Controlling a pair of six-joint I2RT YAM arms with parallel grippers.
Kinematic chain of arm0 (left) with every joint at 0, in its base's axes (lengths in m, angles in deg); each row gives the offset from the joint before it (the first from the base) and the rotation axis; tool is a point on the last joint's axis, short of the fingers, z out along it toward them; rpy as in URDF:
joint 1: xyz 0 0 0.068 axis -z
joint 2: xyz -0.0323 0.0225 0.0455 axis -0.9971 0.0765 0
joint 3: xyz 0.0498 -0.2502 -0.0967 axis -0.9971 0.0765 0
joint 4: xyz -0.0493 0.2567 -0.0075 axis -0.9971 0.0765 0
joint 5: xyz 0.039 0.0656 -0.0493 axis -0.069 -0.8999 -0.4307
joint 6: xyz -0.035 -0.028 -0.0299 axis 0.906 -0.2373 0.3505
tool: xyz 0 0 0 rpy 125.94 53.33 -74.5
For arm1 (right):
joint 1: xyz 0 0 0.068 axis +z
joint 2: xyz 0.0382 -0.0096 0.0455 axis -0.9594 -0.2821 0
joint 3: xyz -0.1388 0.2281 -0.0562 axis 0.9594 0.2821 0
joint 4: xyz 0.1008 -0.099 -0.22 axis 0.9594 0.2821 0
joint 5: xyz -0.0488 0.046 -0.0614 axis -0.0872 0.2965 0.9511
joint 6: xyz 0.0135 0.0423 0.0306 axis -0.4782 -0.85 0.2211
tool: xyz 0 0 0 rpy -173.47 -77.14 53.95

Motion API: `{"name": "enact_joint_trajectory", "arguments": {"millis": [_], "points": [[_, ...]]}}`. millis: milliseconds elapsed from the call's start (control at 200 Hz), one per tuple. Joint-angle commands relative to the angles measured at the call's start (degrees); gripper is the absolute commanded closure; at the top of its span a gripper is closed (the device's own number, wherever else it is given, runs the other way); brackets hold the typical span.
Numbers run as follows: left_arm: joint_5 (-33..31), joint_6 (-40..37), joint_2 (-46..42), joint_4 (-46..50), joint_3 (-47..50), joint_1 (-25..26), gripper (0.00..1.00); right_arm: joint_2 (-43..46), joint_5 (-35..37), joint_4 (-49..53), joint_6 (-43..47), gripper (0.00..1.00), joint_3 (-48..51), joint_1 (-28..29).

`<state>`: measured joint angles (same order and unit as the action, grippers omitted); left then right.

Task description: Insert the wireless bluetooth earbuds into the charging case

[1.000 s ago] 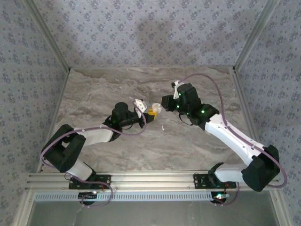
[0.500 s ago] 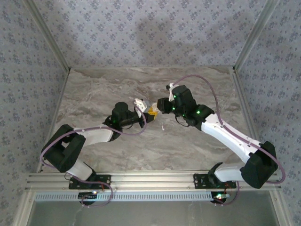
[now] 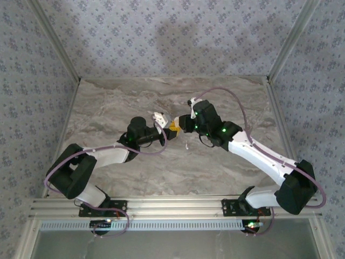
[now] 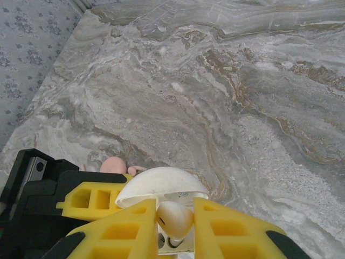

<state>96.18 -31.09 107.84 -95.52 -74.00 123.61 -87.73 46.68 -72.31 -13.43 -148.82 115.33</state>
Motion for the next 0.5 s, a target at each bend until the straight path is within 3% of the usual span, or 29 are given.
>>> {"name": "enact_joint_trajectory", "arguments": {"millis": [0,200,495], "points": [[0.1,0.8,-2.2,-2.2,-1.9,0.2,0.86,-0.5,3.3,1.8,1.7,0.79,0.2,0.7],[-0.6,1.0,-2.3,-2.3,-2.2,0.2,0.86,-0.4,1.4,1.7,2.8,0.79,0.2,1.6],[-1.2,0.6,-2.8,-1.5,-2.1,0.2,0.86,1.4,-1.3,2.3,2.9,0.71,0.1,1.5]]}}
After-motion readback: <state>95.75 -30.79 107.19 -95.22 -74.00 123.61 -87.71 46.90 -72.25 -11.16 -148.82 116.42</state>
